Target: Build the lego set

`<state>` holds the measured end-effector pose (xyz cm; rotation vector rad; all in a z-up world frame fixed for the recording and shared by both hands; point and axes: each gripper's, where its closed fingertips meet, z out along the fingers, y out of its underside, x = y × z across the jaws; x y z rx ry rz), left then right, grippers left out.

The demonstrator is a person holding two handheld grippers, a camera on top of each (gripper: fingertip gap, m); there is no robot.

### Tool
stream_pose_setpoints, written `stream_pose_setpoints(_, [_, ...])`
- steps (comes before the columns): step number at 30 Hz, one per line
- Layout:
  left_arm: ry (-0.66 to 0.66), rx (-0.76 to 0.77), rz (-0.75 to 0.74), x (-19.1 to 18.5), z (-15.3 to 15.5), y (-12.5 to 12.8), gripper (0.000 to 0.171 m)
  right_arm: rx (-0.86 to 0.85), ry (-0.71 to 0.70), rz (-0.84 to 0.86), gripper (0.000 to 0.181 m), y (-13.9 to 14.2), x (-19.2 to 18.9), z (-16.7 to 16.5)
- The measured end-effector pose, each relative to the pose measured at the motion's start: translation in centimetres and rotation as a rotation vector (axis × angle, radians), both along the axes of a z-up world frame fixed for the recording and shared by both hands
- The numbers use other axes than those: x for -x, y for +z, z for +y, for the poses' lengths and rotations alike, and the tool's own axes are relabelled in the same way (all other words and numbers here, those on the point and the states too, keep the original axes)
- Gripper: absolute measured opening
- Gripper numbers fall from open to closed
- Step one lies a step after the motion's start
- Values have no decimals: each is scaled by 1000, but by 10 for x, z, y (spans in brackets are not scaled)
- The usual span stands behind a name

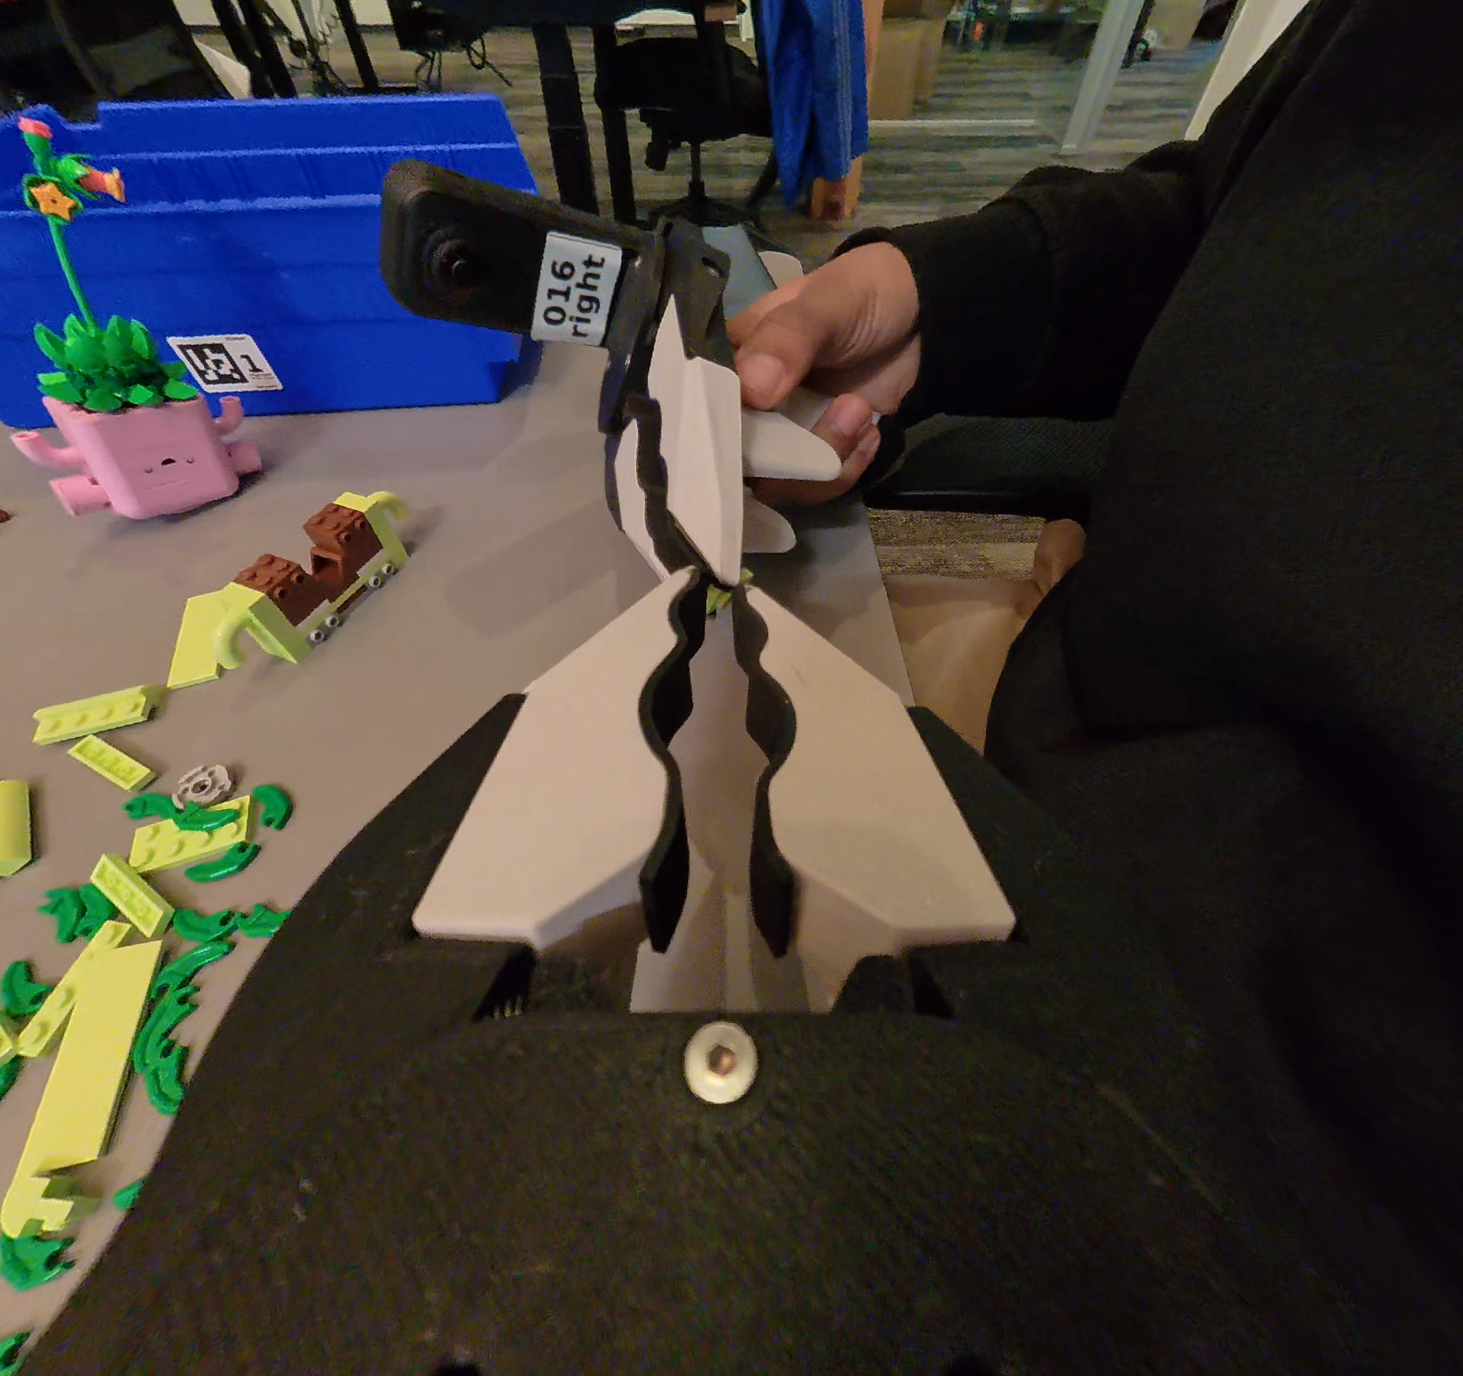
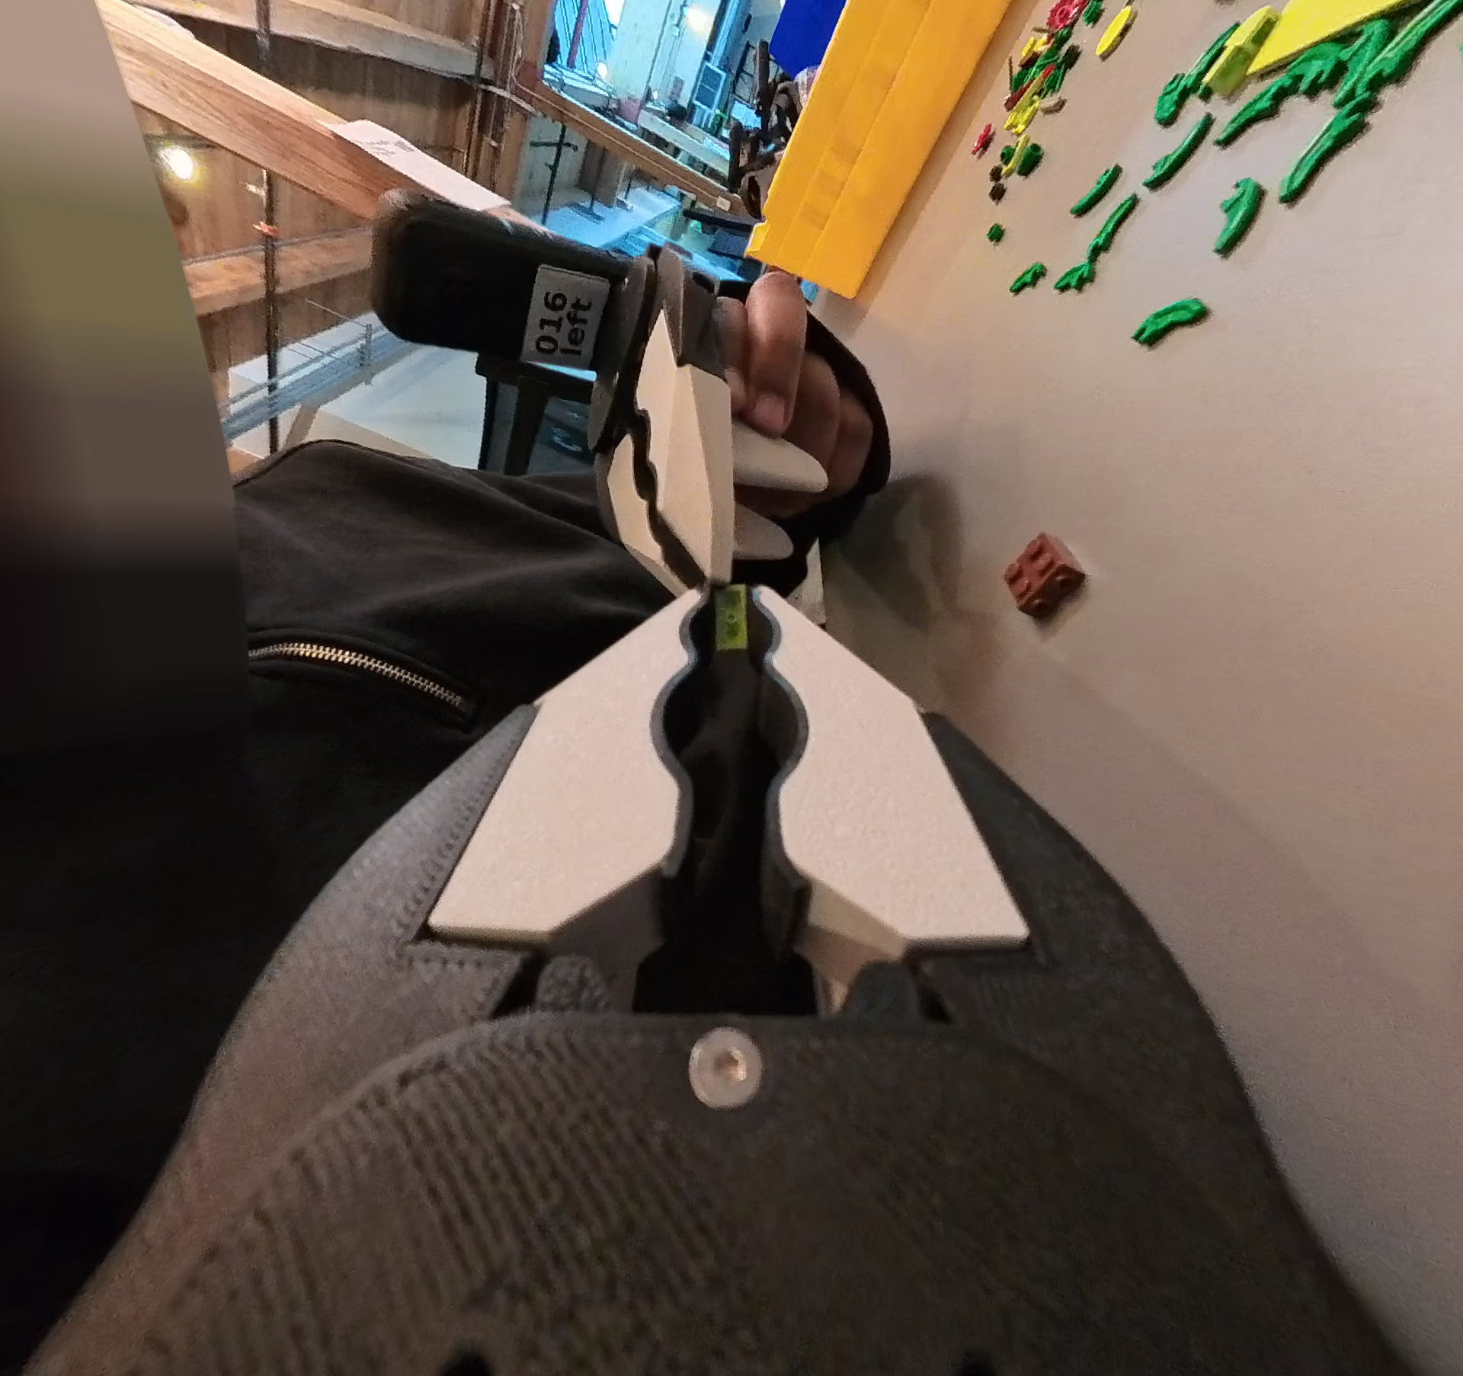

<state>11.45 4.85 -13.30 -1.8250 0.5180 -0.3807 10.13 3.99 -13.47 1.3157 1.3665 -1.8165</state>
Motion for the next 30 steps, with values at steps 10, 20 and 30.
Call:
stream_pose_setpoints(10, [17,43,-170,5,5,1,2,65,-75,1,7,1,3,6])
stream_pose_setpoints(20, [118,114,-433,26,16,0,0,-307,-311,290,14,2,13,35])
stream_pose_setpoints(30, [102,172,-990,38,23,12,0,-1353,-486,813,34,7,26,43])
